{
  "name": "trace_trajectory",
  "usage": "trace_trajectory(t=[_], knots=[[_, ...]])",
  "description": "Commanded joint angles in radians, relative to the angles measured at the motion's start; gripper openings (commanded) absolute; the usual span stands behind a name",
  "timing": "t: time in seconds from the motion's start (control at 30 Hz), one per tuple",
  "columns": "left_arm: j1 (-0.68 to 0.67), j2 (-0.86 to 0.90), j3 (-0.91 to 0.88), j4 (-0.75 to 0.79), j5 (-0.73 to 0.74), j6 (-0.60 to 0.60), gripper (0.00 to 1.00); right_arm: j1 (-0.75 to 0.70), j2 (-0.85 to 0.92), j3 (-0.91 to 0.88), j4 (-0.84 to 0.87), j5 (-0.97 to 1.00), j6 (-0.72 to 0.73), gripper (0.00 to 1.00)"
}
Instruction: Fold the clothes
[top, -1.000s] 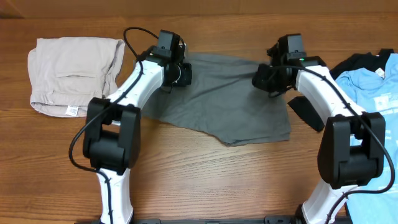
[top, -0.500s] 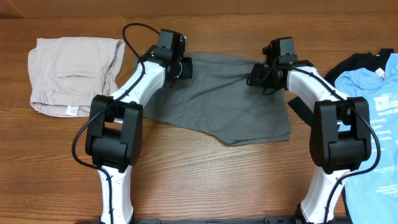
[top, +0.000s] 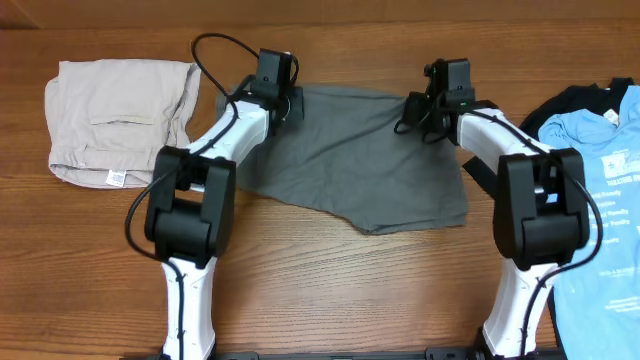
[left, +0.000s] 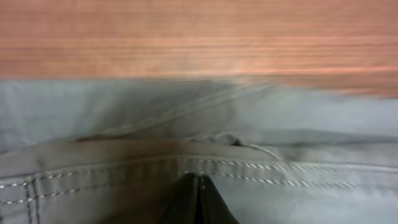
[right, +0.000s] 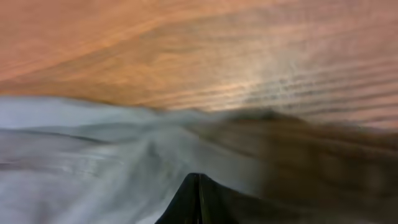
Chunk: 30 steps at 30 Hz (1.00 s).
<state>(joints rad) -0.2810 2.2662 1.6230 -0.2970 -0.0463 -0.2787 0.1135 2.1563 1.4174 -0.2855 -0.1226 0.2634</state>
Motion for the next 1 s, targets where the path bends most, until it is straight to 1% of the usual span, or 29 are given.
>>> trace_trajectory(t=[0.0, 0.1, 0.27, 0.37, 0.43, 0.47, 0.57, 0.6, 0.63, 0.7, 0.77, 0.83, 0.87, 0.97], knots=[[0.02, 0.056, 0.0, -0.005, -0.132, -0.006, 0.04, 0.0, 0.046, 0.002, 0.003, 0.059, -0.003, 0.04], [0.04, 0.056, 0.003, 0.0, -0.144, -0.006, 0.04, -0.003, 0.049, 0.002, -0.011, 0.071, -0.003, 0.04], [0.058, 0.043, 0.043, 0.018, -0.14, 0.003, 0.04, -0.003, 0.035, 0.01, -0.012, 0.051, -0.003, 0.13], [0.057, -0.007, 0.087, 0.013, -0.126, 0.011, 0.04, -0.003, 0.007, 0.037, -0.037, 0.04, -0.01, 0.16], [0.051, -0.056, 0.103, 0.014, -0.064, 0.01, 0.04, -0.003, -0.016, 0.056, -0.054, 0.04, -0.01, 0.18], [0.045, -0.084, 0.105, 0.014, -0.018, 0.009, 0.04, -0.003, -0.027, 0.063, -0.061, 0.039, -0.01, 0.21], [0.024, -0.129, 0.106, 0.0, 0.135, 0.009, 0.04, -0.003, -0.047, 0.07, -0.069, 0.04, -0.01, 0.23], [0.01, -0.128, 0.105, -0.017, 0.193, 0.006, 0.04, -0.003, -0.047, 0.07, -0.068, 0.04, -0.01, 0.23], [0.002, -0.124, 0.105, -0.033, 0.211, -0.001, 0.04, -0.003, -0.047, 0.07, -0.068, 0.04, -0.01, 0.23], [-0.029, -0.093, 0.105, -0.071, 0.224, -0.021, 0.04, -0.003, -0.047, 0.07, -0.058, 0.04, -0.011, 0.19], [-0.05, -0.064, 0.105, -0.068, 0.223, -0.021, 0.04, -0.003, -0.047, 0.07, -0.04, 0.04, -0.023, 0.19], [-0.071, -0.025, 0.105, -0.043, 0.223, -0.021, 0.04, -0.003, -0.047, 0.07, -0.03, 0.04, -0.029, 0.18], [-0.093, 0.03, 0.105, -0.004, 0.223, -0.024, 0.04, -0.003, -0.047, 0.07, -0.031, 0.039, -0.03, 0.18], [-0.097, 0.084, 0.105, 0.053, 0.214, -0.043, 0.04, -0.003, -0.047, 0.07, -0.036, 0.039, -0.029, 0.18]])
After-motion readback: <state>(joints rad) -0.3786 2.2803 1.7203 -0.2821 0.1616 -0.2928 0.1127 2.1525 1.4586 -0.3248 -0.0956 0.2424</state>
